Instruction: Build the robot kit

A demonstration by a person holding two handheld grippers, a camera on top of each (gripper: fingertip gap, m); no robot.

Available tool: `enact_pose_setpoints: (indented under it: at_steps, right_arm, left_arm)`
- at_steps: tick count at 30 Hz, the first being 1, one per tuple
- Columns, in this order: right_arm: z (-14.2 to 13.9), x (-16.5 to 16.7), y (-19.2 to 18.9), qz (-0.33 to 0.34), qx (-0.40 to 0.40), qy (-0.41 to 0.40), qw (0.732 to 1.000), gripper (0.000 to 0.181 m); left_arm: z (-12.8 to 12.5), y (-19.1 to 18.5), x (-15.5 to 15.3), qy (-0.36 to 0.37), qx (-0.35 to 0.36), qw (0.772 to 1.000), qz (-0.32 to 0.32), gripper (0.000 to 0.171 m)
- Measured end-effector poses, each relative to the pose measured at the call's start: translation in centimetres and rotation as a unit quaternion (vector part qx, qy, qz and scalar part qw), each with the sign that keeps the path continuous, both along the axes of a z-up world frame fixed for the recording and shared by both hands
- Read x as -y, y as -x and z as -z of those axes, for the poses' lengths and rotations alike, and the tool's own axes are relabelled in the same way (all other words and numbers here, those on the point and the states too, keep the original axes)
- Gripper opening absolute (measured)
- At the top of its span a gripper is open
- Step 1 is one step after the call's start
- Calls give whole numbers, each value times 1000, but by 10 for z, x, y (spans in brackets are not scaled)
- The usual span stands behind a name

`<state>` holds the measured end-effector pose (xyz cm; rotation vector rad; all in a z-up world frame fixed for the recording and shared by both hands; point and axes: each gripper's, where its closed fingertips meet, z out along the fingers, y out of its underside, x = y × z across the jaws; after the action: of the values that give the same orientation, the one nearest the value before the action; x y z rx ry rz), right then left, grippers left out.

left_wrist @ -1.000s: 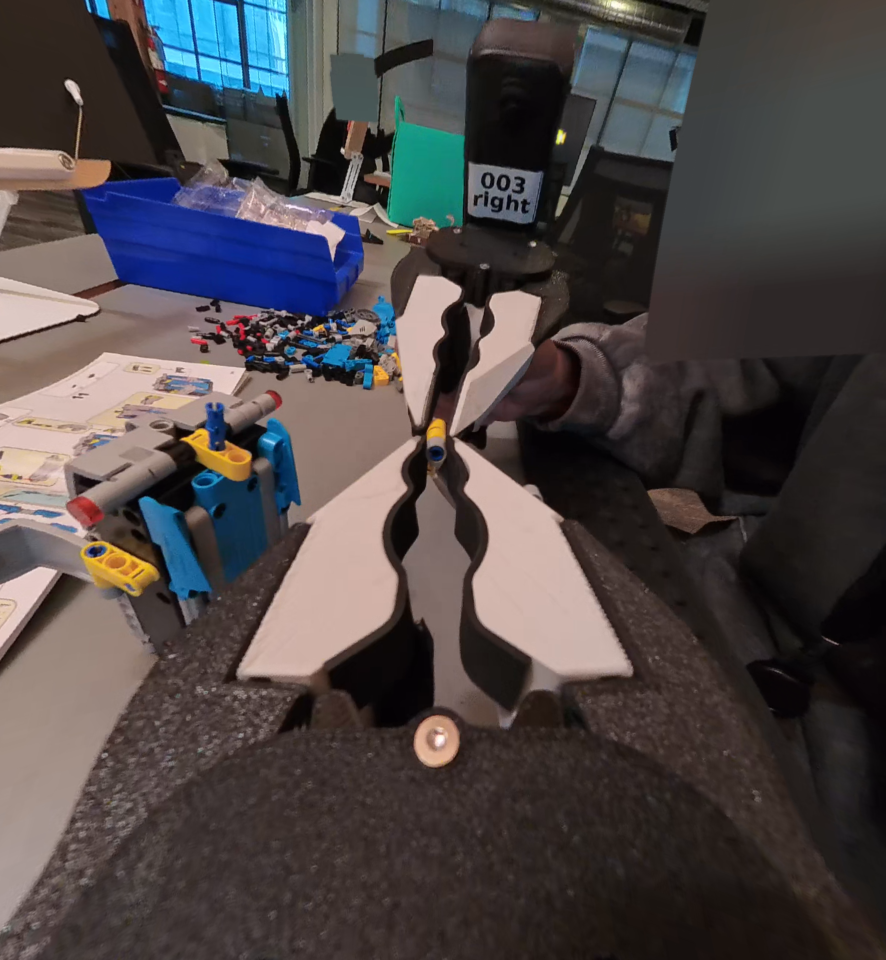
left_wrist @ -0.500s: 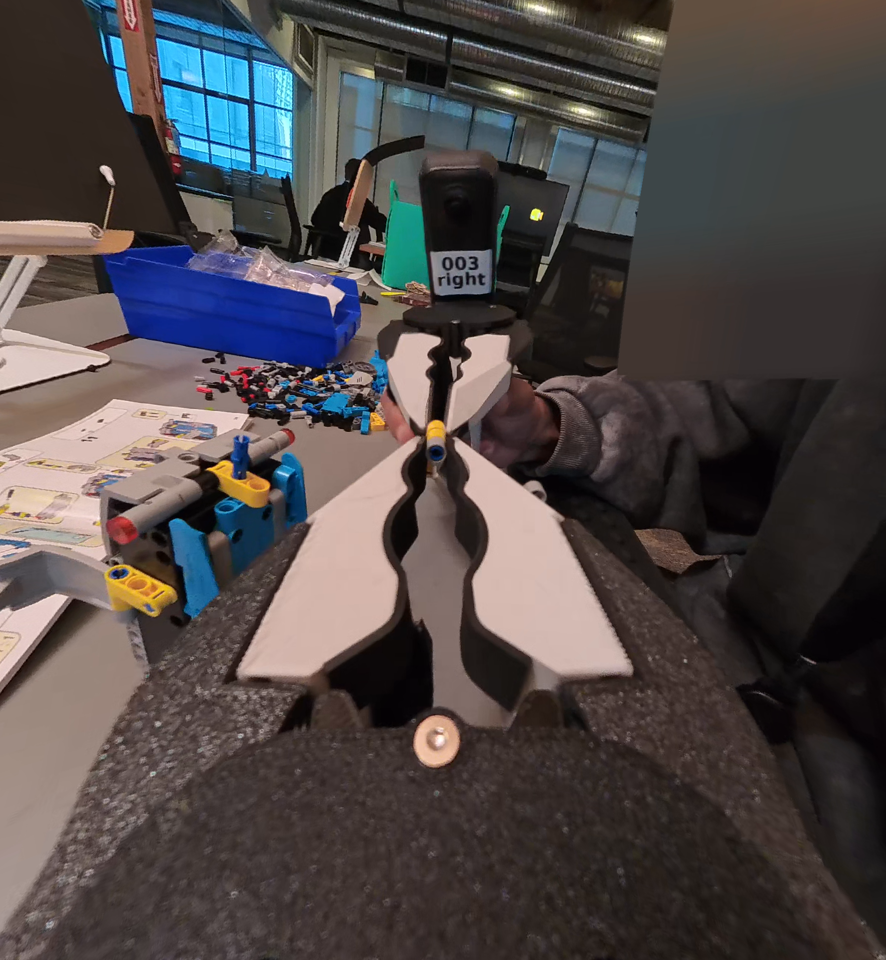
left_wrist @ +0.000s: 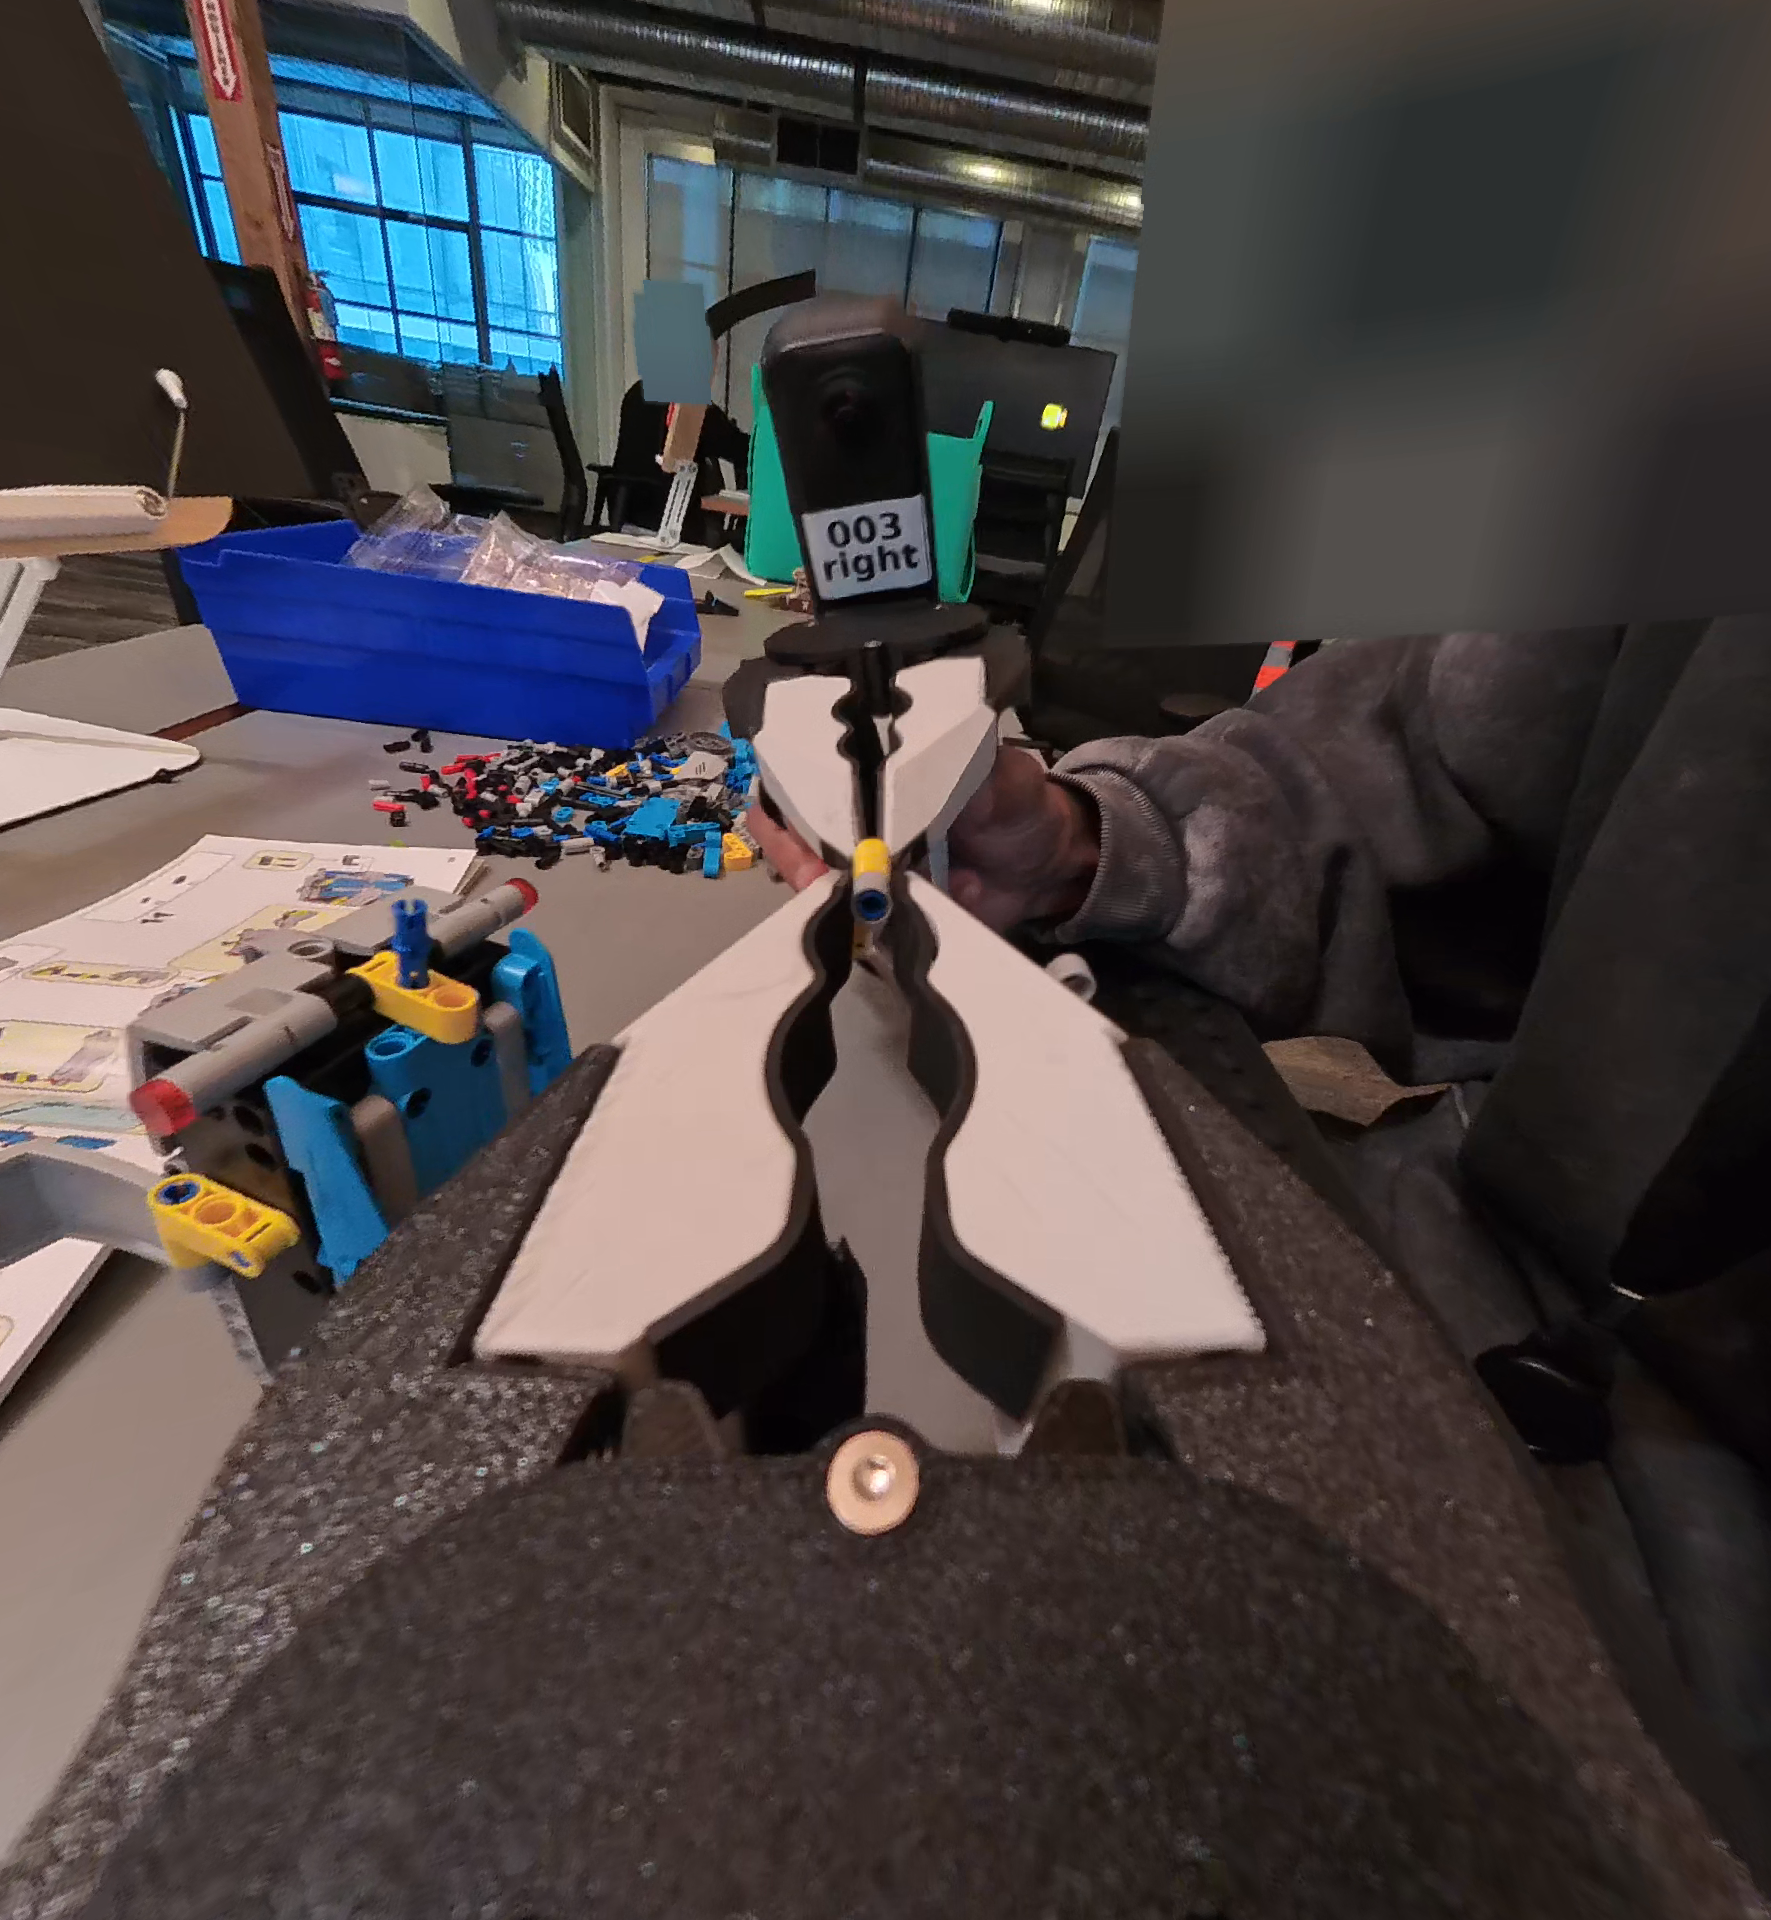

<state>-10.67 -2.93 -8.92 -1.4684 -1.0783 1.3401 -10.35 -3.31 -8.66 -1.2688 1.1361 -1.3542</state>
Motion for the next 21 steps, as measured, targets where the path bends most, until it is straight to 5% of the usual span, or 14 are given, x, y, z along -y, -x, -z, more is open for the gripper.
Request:
enact_pose_setpoints:
  at_steps: [5,8,17,21]
  right_arm:
    - [-2,-10,1,3,-21,35,999,1]
    - [5,-11,5,-6,-18,73,997,24]
    - [11,-8,4,-33,-22,133,990,10]
    - [11,-8,-1,-18,-15,110,994,7]
  left_arm:
    - [-4,3,-12,44,21,999,-8,6]
    - [-8,8,-20,61,39,997,-14,6]
    - [8,-3,-12,11,-12,1000,-21,8]
    - [20,-7,-10,89,-43,995,27,27]
